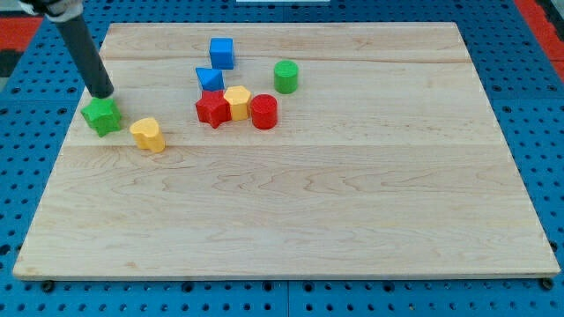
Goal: Move the arm to the top left of the green star
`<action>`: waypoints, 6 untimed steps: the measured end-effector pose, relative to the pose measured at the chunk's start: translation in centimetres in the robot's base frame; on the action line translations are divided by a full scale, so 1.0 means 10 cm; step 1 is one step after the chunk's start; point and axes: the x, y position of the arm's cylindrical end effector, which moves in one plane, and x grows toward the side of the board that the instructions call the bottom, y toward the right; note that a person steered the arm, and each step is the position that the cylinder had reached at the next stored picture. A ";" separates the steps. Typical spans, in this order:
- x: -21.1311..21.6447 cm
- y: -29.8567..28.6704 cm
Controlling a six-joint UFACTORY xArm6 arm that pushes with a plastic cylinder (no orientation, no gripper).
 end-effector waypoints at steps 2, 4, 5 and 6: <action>0.36 0.70; 0.45 1.11; -0.02 0.91; -0.05 0.19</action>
